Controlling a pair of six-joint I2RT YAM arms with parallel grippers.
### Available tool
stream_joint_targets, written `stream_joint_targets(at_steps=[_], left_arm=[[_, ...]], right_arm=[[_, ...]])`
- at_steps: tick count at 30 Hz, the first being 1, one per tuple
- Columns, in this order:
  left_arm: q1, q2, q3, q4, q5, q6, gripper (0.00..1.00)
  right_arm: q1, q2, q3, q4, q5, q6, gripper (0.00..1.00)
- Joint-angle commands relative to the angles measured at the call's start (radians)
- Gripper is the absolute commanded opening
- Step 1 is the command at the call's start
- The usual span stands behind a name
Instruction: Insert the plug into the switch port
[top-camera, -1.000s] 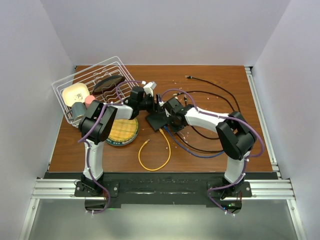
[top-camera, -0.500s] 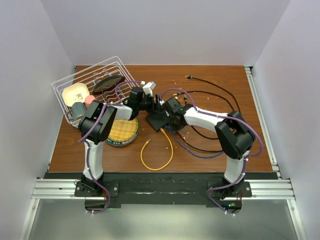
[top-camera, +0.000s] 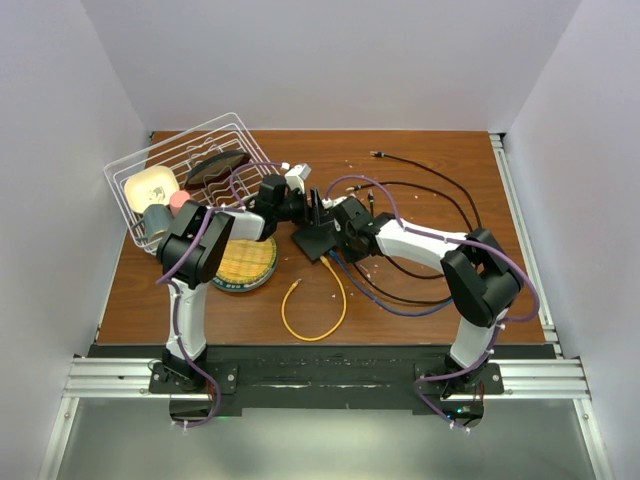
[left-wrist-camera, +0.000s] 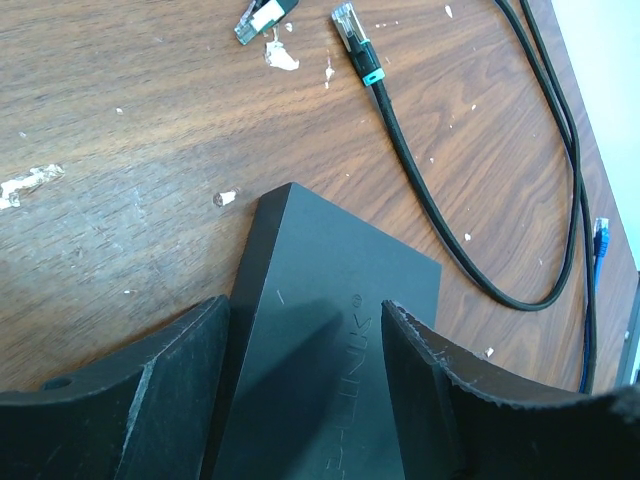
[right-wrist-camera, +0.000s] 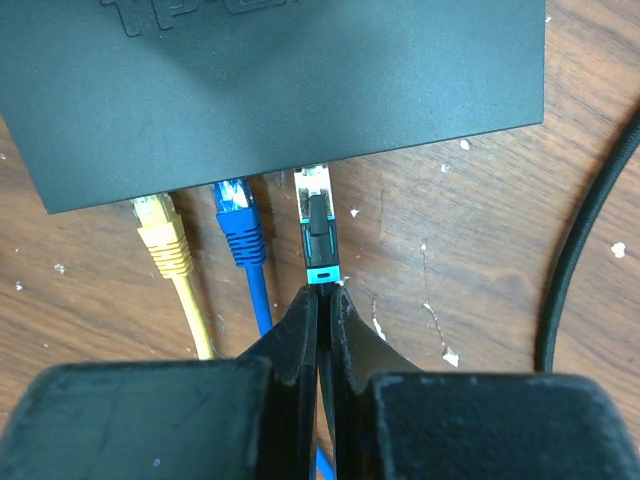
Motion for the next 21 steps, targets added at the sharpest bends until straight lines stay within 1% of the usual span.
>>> stream_joint_targets(at_steps=[1,5,10,13,21], left_arm=[[-0.033,0.006,-0.025,0.016,0.143,-0.053,0.65],[-0.033,0.007,-0.031,0.034,0.156,-0.067,0.64],[-0.033,0.009,-0.034,0.048,0.174,-0.076,0.63],[-0.033,0.006,-0.042,0.054,0.176,-0.079,0.62],[-0.035,0.004,-0.057,0.059,0.196,-0.081,0.57]], right_arm=[[-0.001,-0.024,0.026,0.263,-0.002,0.015,0.0],[-0.001,0.011,-0.018,0.309,-0.008,0.02,0.0],[-0.001,0.011,-0.091,0.389,0.006,0.035,0.0],[-0.001,0.022,-0.094,0.397,0.013,0.035,0.0],[-0.001,0.023,-0.092,0.424,0.019,0.037,0.0]])
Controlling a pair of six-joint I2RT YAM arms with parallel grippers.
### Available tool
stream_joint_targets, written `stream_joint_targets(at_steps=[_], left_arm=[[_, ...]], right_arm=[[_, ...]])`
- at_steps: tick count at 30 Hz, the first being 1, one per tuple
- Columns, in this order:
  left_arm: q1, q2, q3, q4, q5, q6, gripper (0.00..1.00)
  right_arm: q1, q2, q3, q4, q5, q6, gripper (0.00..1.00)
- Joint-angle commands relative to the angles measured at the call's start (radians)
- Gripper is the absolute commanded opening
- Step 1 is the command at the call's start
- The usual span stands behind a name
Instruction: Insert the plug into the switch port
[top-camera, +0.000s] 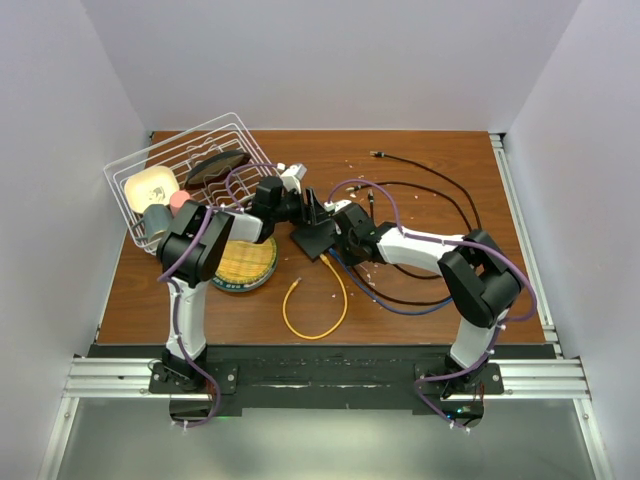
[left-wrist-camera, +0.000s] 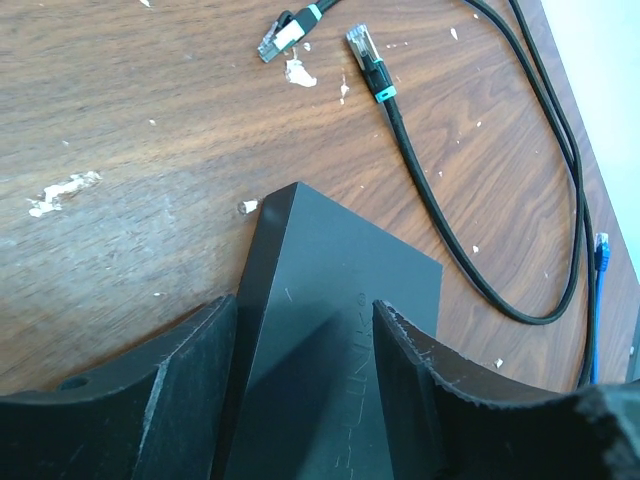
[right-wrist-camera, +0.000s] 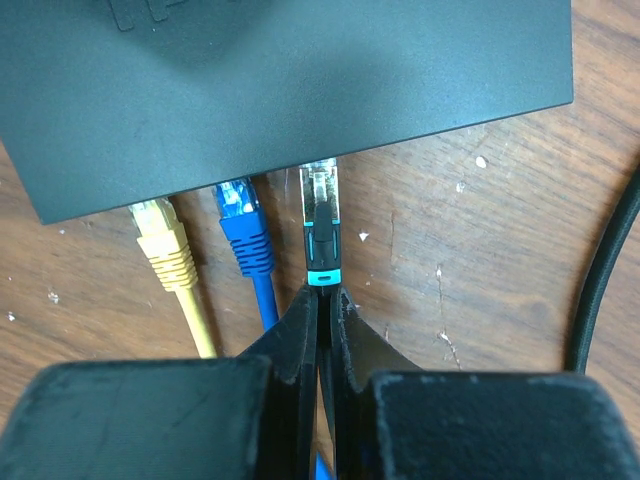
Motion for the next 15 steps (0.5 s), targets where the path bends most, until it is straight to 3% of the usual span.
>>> stream_joint_targets(at_steps=[1,15], left_arm=[[-0.048,0.001,-0.027,-0.02,0.204,-0.059,0.56],[-0.054,0.034,-0.02,0.022,0.281,-0.045,0.55]], right_arm=[[-0.003,0.022,0.007,0.257,0.014,0.011,0.0],[-0.003,0.009,0.0,0.28,-0.05,-0.107,0.0]])
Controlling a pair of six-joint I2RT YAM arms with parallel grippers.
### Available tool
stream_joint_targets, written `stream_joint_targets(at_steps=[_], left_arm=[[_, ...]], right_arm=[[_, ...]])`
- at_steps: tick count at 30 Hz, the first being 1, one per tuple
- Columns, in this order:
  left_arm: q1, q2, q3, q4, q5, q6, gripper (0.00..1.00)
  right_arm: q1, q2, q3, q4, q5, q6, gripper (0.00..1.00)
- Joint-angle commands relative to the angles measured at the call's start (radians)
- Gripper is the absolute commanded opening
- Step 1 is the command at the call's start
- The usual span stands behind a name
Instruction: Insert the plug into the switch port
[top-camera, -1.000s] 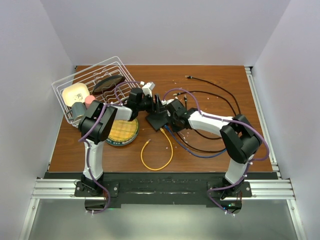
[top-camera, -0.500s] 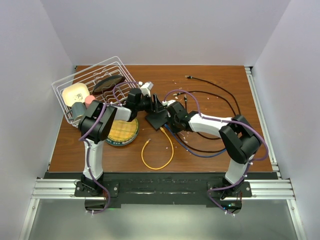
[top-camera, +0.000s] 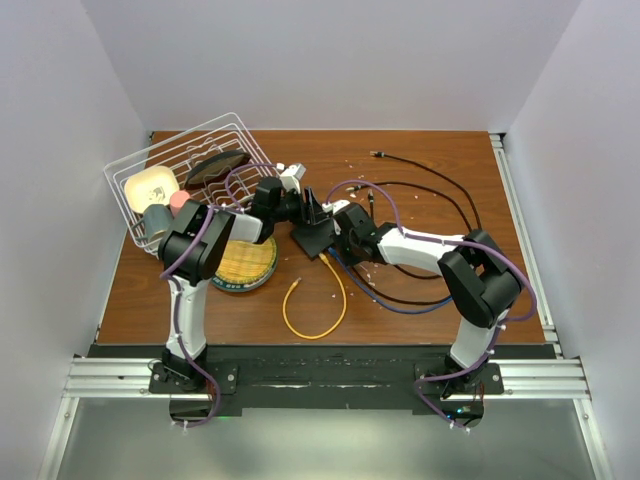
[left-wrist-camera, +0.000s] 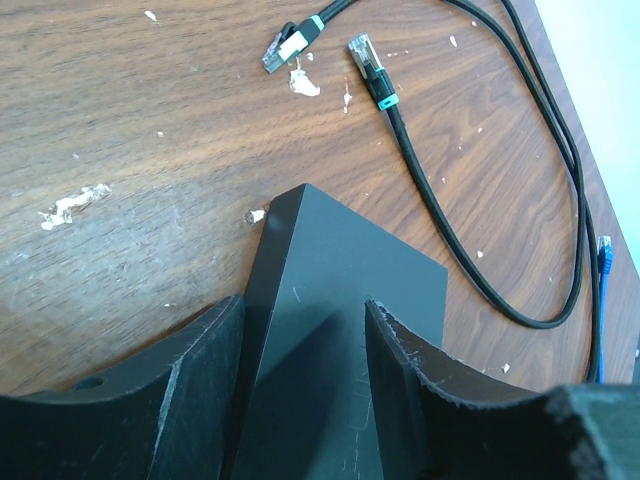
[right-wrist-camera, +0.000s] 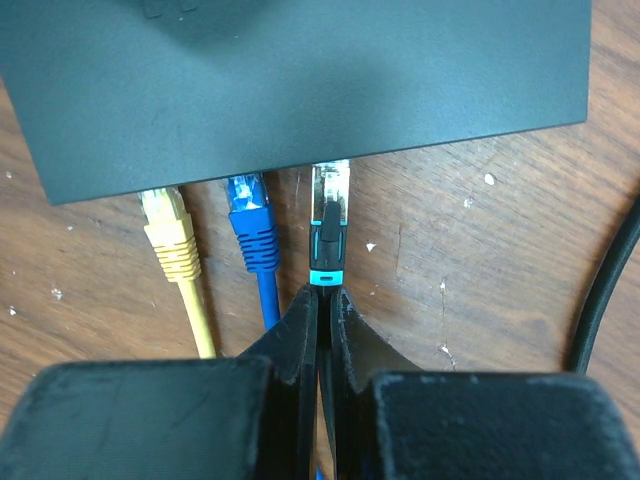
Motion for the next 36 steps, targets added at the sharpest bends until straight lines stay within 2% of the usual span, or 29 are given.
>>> stream_joint_targets(at_steps=[1,11,25,36], left_arm=[[-0.061,0.018,-0.017,-0.016,0.271,-0.048,0.56],[-0.061,0.05,0.006,0.03,0.28,-0.074,0.59],[-0.079,0.045,-0.019,0.015,0.309,-0.076,0.45],[-0.153,0.022,-0.065,0.019,0.349,-0.099,0.38]], right_arm=[[-0.005,0.008,0.012,0.245,-0.024,-0.062,0.0],[-0.003,-0.006,0.01,0.217,-0.038,-0.11,0.0],[-0.003,0.032,0.021,0.251,0.051,-0.001,0.0],[-0.003,0.066,0.093,0.341,0.053,-0.024,0.0]])
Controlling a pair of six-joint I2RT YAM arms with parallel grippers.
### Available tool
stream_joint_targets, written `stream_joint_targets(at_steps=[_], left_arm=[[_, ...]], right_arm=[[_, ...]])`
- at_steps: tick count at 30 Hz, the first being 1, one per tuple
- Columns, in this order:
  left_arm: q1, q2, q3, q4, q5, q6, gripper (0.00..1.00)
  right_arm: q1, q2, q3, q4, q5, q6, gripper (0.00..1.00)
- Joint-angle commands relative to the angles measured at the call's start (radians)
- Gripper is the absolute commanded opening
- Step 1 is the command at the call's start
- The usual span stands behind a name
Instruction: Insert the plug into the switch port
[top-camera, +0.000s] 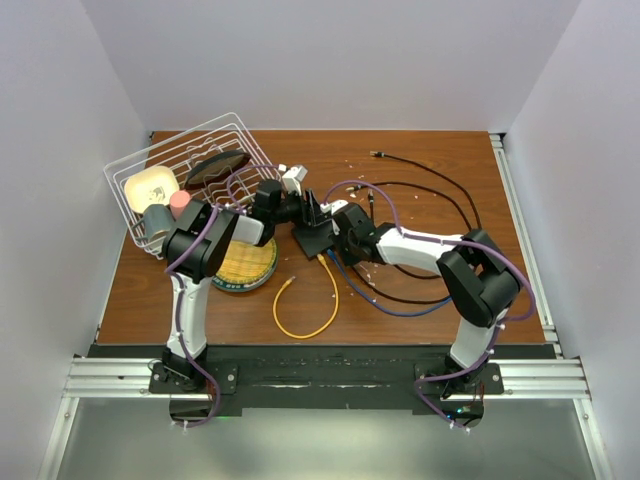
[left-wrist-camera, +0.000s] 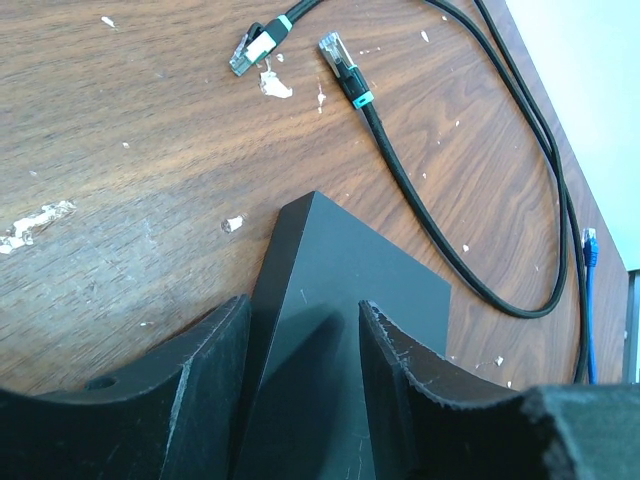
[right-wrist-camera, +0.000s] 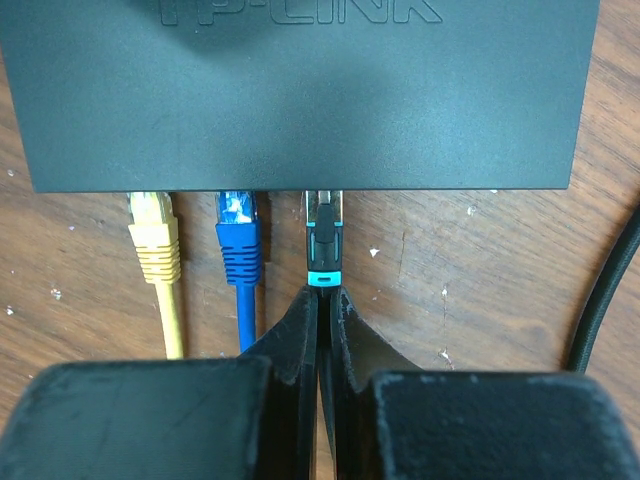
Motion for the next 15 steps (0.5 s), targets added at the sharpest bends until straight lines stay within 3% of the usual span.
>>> stream_joint_targets(at_steps=[1,15], left_arm=[[-0.156,-0.019,-0.07,-0.063,0.294,-0.094,0.37],[-0.244,-0.068,-0.162,-0.079,0.311,-0.101,0.34]], right_arm=[[-0.005,0.066,0.107,0.329,0.047,-0.006,0.0],[-0.005,0.121,0.214,0.329,0.044,-0.001,0.0]])
